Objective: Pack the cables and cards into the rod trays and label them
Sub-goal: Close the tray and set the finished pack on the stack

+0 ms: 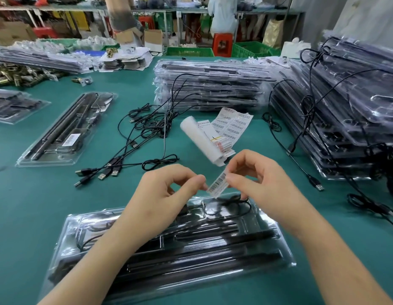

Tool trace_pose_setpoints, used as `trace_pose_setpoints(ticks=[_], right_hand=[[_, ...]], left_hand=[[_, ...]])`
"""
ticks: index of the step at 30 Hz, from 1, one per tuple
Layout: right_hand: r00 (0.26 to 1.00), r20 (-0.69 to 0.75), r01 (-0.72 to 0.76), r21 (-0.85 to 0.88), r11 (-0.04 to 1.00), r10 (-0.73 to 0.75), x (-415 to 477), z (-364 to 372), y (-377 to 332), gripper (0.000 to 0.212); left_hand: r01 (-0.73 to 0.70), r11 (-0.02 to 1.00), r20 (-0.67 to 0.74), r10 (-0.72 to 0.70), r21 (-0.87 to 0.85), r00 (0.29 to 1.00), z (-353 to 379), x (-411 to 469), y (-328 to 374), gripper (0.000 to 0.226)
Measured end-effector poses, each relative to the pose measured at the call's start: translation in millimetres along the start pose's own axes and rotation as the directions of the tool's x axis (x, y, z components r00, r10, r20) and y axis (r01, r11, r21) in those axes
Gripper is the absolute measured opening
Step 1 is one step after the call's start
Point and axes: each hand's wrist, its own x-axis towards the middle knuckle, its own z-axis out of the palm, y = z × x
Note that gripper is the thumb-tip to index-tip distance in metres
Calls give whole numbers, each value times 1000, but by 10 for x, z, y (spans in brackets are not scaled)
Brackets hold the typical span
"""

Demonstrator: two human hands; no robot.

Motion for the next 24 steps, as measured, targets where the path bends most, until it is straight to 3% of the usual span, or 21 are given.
trace_pose_setpoints(ticks=[3,10,13,16,21,24], right_hand=[[996,39,79,-139,987,-75,-41,49,-21,6],[986,100,154,-214,965,-135,-66,153,-28,22],[983,89,179,-225,958,-162,-64,180,-50,28],[993,7,115,-129,985,-115,-48,201,-43,43],[1000,-22,-15,-160,987,11,-23,183,33,5],[996,-39,-80,-15,997,79,5,138,73,9]], left_hand=[[-94,984,-82,108,153,991,31,-7,-7,26],[-248,953,-55,260,172,964,55,-18,42,8],[-202,974,-85,211,107,974,63,-30,60,6],[-120,993,-160,121,15,980,81,-30,54,5],[27,941,-168,-89,-336,982,59,10,45,3],[66,902,-122,-129,-426,984,62,13,46,6]])
